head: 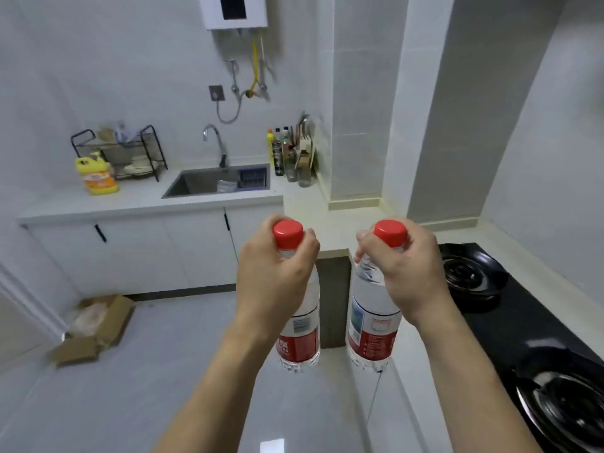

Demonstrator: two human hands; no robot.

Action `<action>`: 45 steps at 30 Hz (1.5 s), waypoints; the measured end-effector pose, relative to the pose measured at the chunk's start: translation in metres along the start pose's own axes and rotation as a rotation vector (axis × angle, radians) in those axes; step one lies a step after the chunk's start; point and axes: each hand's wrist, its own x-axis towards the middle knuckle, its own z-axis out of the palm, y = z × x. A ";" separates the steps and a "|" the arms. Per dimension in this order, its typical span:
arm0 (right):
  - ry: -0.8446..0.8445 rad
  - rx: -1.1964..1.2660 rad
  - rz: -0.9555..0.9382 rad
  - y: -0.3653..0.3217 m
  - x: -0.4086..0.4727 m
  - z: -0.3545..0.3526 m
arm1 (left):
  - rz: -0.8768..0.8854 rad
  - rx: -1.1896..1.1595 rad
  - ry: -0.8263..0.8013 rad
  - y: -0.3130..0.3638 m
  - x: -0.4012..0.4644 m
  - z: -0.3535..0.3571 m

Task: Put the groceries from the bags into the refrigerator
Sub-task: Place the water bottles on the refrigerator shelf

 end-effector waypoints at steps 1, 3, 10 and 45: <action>-0.033 0.012 -0.008 -0.004 -0.002 0.017 | -0.003 0.013 0.032 -0.004 0.001 -0.017; -0.098 0.036 -0.018 -0.014 -0.007 0.051 | -0.006 0.039 0.096 -0.012 0.001 -0.052; -0.336 0.114 -0.066 -0.058 -0.036 0.168 | -0.036 0.116 0.289 -0.040 -0.013 -0.175; -1.507 0.727 -0.286 -0.254 -0.281 0.600 | -0.374 0.873 1.427 -0.065 -0.203 -0.567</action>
